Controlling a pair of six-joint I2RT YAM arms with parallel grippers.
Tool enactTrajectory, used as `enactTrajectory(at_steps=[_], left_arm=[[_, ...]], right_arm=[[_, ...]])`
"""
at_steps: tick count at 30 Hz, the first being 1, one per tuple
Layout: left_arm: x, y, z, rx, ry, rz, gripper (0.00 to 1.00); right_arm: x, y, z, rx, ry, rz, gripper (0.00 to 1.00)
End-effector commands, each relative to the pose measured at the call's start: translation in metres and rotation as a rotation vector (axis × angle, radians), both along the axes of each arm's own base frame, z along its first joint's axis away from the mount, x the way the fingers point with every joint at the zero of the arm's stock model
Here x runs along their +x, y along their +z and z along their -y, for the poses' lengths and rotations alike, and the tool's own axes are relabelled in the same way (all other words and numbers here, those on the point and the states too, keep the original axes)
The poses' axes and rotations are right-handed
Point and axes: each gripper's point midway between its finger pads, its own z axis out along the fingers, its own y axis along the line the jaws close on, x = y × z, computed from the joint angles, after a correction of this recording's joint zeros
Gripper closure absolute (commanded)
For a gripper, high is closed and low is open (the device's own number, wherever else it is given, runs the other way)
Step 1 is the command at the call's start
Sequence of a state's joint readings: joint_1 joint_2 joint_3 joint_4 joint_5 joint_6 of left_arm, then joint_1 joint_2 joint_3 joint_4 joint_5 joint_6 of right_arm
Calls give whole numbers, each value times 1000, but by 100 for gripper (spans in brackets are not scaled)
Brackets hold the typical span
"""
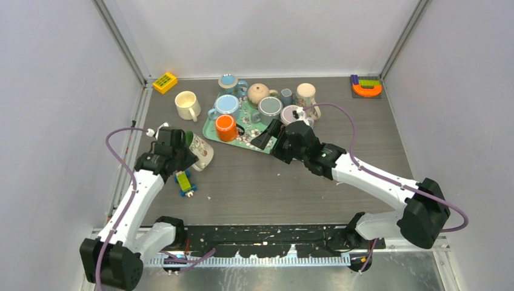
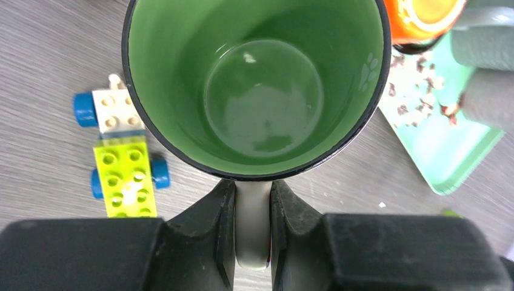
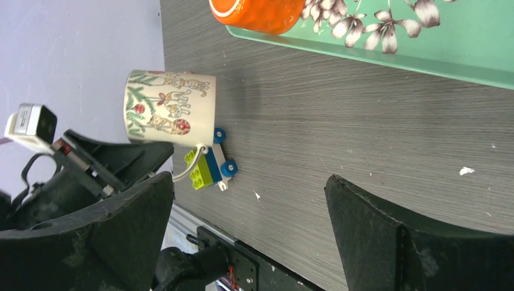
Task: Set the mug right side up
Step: Place the cup at the corner of the board.
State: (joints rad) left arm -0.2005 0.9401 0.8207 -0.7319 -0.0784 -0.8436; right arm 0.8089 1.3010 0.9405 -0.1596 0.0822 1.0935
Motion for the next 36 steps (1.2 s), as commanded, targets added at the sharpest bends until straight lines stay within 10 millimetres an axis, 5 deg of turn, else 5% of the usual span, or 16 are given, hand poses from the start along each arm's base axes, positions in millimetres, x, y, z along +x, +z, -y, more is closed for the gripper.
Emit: enactTrajectory(at_steps=[1, 17, 36], left_arm=[[56, 52, -17, 86, 54, 235, 100], [116, 24, -58, 384, 59, 211, 100], [152, -29, -99, 464, 110, 92, 99]], right_arm=[[1, 36, 6, -15, 28, 108, 1], [-10, 48, 18, -84, 98, 177, 0], [-1, 47, 32, -148, 53, 218, 0]])
